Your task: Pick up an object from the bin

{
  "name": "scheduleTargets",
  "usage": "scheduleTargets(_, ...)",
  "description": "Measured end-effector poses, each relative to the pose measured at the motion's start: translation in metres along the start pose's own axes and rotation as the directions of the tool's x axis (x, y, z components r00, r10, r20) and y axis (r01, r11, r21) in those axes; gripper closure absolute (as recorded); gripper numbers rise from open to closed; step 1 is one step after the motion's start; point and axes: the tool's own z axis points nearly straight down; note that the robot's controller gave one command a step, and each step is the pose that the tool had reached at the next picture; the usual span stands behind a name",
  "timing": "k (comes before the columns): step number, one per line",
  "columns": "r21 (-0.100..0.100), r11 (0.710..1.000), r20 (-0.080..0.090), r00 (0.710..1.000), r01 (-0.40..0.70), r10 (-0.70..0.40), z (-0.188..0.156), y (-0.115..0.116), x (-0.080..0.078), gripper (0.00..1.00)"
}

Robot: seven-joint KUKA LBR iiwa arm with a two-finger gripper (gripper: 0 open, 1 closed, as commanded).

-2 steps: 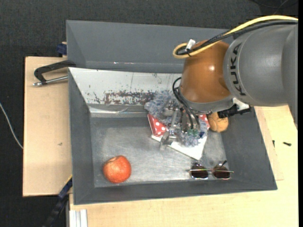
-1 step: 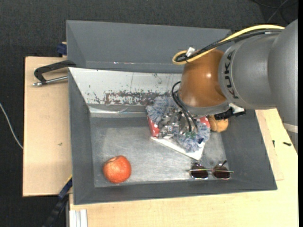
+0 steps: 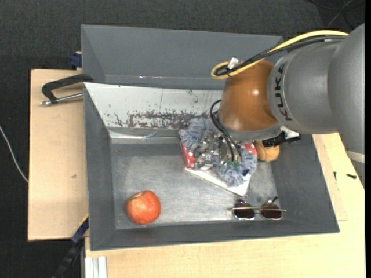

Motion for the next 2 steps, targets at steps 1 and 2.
scheduleTargets(1, 0.003, 1.0, -0.007, 1.0, -0.006, 0.006, -0.0023, 0.0014, 0.0007, 1.0)
scheduleTargets(2, 0.005, 1.0, -0.011, 1.0, -0.014, 0.014, 0.0015, 0.0001, 0.0068, 0.0)
